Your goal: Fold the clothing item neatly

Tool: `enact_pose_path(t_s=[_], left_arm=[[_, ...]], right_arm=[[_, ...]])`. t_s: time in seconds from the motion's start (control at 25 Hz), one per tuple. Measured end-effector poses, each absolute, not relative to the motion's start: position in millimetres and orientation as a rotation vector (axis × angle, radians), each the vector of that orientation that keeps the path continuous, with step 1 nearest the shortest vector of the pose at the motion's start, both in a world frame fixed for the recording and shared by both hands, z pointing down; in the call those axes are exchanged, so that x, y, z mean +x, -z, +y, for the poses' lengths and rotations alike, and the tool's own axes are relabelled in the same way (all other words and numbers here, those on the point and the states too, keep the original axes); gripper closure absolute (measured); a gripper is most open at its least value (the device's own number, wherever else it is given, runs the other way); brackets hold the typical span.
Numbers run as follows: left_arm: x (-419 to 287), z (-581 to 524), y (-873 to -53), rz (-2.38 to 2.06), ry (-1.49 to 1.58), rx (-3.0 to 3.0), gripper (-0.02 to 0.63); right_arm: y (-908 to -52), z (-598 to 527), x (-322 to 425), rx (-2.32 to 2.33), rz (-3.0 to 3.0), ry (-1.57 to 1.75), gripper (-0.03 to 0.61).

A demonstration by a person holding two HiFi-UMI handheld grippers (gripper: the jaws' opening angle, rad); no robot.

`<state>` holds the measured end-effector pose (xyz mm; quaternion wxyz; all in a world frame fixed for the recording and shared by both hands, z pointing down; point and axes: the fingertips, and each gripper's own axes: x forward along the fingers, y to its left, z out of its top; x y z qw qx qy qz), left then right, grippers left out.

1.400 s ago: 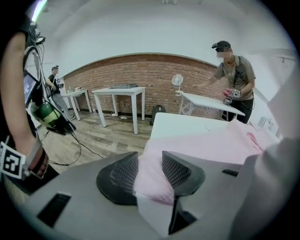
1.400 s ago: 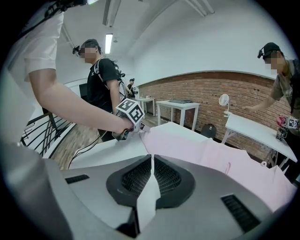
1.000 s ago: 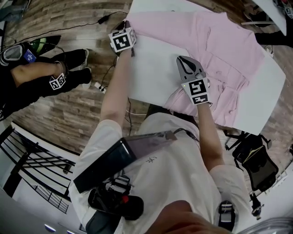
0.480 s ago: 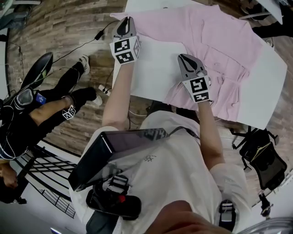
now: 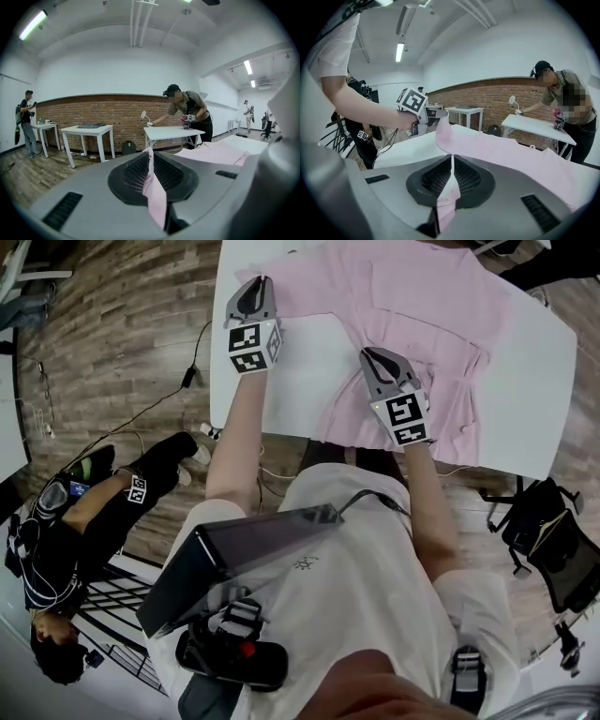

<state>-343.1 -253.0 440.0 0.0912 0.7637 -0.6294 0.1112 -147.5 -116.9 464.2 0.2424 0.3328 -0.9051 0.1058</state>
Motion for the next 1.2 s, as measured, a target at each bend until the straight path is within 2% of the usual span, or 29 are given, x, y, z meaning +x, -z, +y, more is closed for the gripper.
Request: enact_pose_path(t_s=[1.2], left_arm=[[-49,-289,-448,-1.45,-0.492,2.713,0.583]], right_arm=[[-481,-115,53,1.242,-2.319,-0.402,0.574]])
